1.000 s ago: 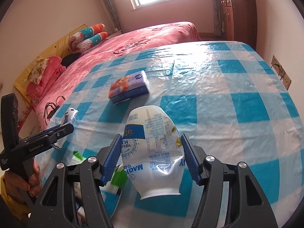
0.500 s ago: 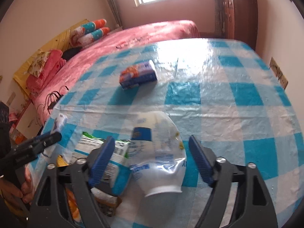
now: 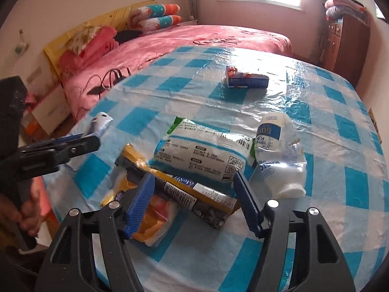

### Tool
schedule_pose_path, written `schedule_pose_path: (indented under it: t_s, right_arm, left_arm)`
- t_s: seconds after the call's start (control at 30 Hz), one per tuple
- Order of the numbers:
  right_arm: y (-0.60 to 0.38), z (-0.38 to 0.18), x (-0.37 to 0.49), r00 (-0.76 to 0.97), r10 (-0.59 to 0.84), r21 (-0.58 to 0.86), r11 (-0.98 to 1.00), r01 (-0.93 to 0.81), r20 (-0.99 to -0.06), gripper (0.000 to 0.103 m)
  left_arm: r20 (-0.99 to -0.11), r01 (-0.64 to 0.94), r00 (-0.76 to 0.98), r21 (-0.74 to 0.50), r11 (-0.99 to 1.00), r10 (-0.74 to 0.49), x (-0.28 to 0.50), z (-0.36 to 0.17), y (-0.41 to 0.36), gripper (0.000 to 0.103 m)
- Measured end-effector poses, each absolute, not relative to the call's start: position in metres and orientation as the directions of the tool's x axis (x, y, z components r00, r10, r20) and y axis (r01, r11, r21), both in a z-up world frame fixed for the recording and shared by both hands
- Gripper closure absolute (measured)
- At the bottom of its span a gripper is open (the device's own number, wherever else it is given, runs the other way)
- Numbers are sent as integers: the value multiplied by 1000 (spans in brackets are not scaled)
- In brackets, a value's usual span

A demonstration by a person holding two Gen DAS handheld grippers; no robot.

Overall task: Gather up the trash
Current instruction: 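Grasp the long brown snack wrapper with the right tool while the left tool holds the white bag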

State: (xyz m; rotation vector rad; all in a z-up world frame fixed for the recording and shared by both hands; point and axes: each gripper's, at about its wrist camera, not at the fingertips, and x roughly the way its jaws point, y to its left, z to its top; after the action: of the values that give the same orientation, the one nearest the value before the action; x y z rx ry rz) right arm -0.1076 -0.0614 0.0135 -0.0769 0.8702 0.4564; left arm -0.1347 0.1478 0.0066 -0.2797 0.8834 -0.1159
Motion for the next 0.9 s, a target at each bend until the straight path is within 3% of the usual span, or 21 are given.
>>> schedule_pose_path:
  t_s: [0.03, 0.13, 0.3, 0.4, 0.47, 0.57, 0.9]
  right_arm:
    - [-58, 13, -108, 544, 362, 121, 896, -427, -757, 36]
    - [-50, 9, -109, 498, 381, 144, 882, -450, -779, 50]
    - [-25, 4, -119, 467, 382, 118, 858, -500, -798, 52]
    - [-15, 4, -117, 474, 379, 104, 854, -509, -795, 60]
    - [-10, 3, -117, 481, 381, 99, 853, -513, -790, 71]
    - [1, 4, -119, 493, 367, 70, 851, -521, -789, 80]
    - [10, 18, -128, 553, 320, 7, 870, -493, -770, 85]
  left_arm:
    - [-746, -17, 630, -289, 957, -214, -138, 6, 150, 42]
    - [-749, -23, 624, -301, 953, -222, -144, 3, 154, 42]
    - [-751, -19, 618, -311, 950, -233, -153, -1, 158, 42]
    - [-748, -21, 622, -313, 950, -232, -158, -1, 161, 42]
    - [-744, -24, 626, -317, 948, -233, -162, -1, 165, 42]
    - [-738, -28, 633, -325, 945, -235, -168, -1, 171, 42]
    - [-709, -44, 665, -351, 935, -235, -195, 3, 194, 42]
